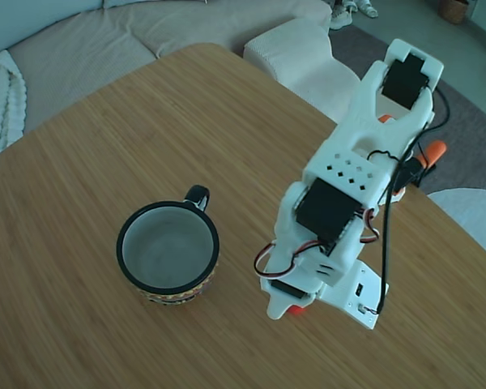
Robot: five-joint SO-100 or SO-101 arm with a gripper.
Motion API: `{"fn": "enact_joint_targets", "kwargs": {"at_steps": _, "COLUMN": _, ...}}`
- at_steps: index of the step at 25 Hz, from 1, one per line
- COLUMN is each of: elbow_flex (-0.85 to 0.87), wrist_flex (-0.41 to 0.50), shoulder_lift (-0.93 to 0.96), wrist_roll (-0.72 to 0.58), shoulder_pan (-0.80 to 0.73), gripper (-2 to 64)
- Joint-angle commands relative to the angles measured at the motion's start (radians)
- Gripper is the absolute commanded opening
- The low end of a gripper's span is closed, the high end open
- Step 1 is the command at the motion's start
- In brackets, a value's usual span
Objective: Grasp a red cap and put it in the cup.
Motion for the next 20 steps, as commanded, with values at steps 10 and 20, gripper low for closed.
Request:
{"fn": "enact_joint_targets", "kwargs": {"at_steps": 10, "elbow_flex": 0.048, "wrist_flex": -0.049, "shoulder_lift": 0.055, "wrist_roll": -0.002, "shoulder_pan": 0.003, "gripper": 30.7}}
{"fn": "enact_joint_targets", "kwargs": {"at_steps": 20, "elbow_flex": 0.100, "wrist_flex": -0.103, "shoulder_lift": 0.054, "wrist_roll": -0.002, "shoulder_pan": 0.028, "gripper": 30.7}}
